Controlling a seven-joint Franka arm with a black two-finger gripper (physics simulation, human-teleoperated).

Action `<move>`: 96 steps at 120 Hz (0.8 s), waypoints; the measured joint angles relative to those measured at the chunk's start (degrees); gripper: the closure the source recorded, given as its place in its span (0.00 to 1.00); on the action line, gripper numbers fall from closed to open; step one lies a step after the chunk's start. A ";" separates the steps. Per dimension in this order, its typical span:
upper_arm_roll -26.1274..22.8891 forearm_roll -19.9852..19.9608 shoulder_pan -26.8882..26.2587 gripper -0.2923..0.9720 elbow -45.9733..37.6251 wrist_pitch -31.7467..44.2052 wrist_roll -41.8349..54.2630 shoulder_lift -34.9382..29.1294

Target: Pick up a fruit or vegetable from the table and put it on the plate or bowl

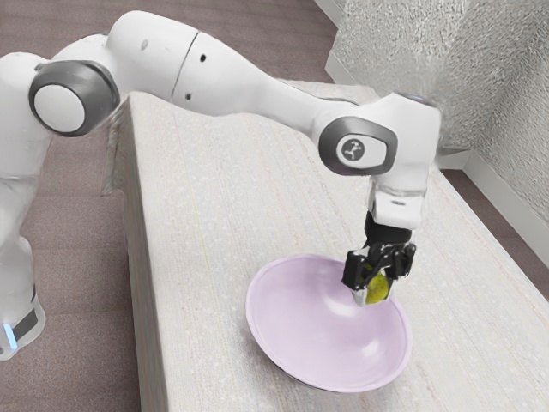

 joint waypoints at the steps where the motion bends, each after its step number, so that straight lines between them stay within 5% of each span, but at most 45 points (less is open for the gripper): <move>1: 0.00 -0.09 -0.23 0.52 -1.12 0.26 -0.06 -0.58; 27: 2.05 -1.14 -1.14 0.52 -15.63 4.27 -1.35 -8.85; 43: 2.27 -1.31 -1.14 0.52 -16.45 5.35 -1.97 -9.38; 63: 1.94 -1.55 -1.29 0.32 -16.64 5.48 -2.44 -9.43; 96: 2.23 -1.29 -1.15 0.24 -13.93 5.44 -2.96 -7.66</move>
